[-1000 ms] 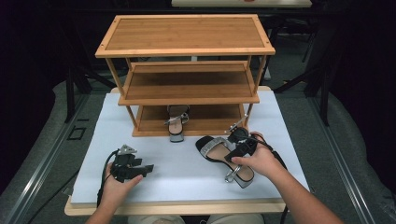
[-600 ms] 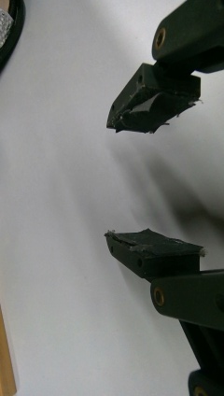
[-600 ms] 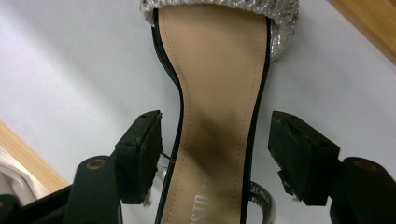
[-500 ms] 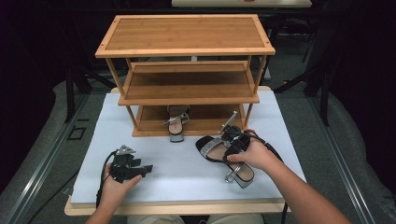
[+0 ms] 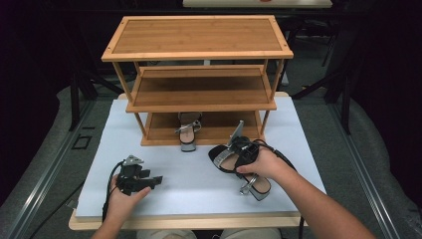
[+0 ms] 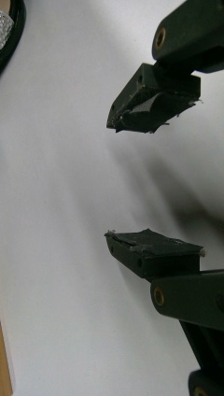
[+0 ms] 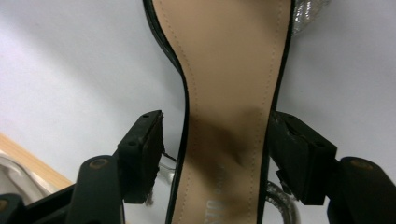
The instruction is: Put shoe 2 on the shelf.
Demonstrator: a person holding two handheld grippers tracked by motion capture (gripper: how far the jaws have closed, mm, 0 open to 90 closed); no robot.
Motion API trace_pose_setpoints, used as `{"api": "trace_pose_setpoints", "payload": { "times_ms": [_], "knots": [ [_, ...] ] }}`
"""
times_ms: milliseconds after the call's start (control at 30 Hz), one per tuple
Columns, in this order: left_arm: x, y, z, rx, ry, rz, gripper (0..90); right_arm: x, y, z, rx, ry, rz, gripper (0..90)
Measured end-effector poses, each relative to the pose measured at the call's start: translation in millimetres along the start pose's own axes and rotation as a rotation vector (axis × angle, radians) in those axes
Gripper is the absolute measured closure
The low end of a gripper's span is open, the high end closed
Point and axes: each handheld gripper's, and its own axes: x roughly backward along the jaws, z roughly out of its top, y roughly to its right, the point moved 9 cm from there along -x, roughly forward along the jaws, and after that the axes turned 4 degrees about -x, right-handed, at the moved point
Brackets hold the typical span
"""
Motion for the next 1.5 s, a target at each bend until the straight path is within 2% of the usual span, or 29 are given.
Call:
{"api": "trace_pose_setpoints", "payload": {
  "times_ms": [100, 133, 233, 533, 567, 667, 1033, 1133, 1300, 1500],
  "knots": [
    [-1.0, -1.2, -0.6, 0.002, -0.003, -0.002, 38.3, -0.6, 2.7, 0.3, -0.005, -0.01, -0.004, 34.7],
    [-1.2, -1.5, -0.3, 0.002, -0.003, -0.002, 38.3, -2.2, 1.2, -0.7, -0.009, -0.02, 0.043, 34.6],
    [-2.5, -1.4, 0.4, 0.004, -0.004, -0.004, 38.3, -7.4, 6.9, -5.1, -0.014, -0.052, -0.006, 34.6],
    [-2.2, -1.1, -0.6, 0.004, -0.008, -0.004, 38.3, -16.4, 6.1, -10.1, -0.046, -0.09, 0.043, 39.2],
    [-2.1, -1.5, -0.7, 0.004, -0.008, -0.003, 38.3, -17.6, 7.5, -9.4, -0.042, -0.083, 0.019, 39.3],
    [-2.5, -1.4, -0.7, 0.007, -0.009, -0.004, 38.3, -20.4, 6.2, -9.0, -0.053, -0.093, 0.011, 39.8],
    [-2.4, -2.4, -1.2, 0.006, -0.01, -0.006, 38.3, -19.2, 7.4, -8.8, -0.059, -0.091, 0.019, 41.4],
    [-2.3, -2.7, -1.2, 0.006, -0.011, -0.007, 38.3, -17.2, 9.3, -8.5, -0.05, -0.072, 0.006, 41.7],
    [-3.1, -2.9, -1.3, 0.008, -0.012, -0.006, 38.3, -7.9, 8.2, -7.9, -0.072, -0.042, 0.046, 41.8],
    [-3.5, -2.6, -1.6, 0.009, -0.013, -0.008, 38.3, -0.1, 14.3, -12.1, -0.071, -0.022, 0.029, 42.0]
  ]
}}
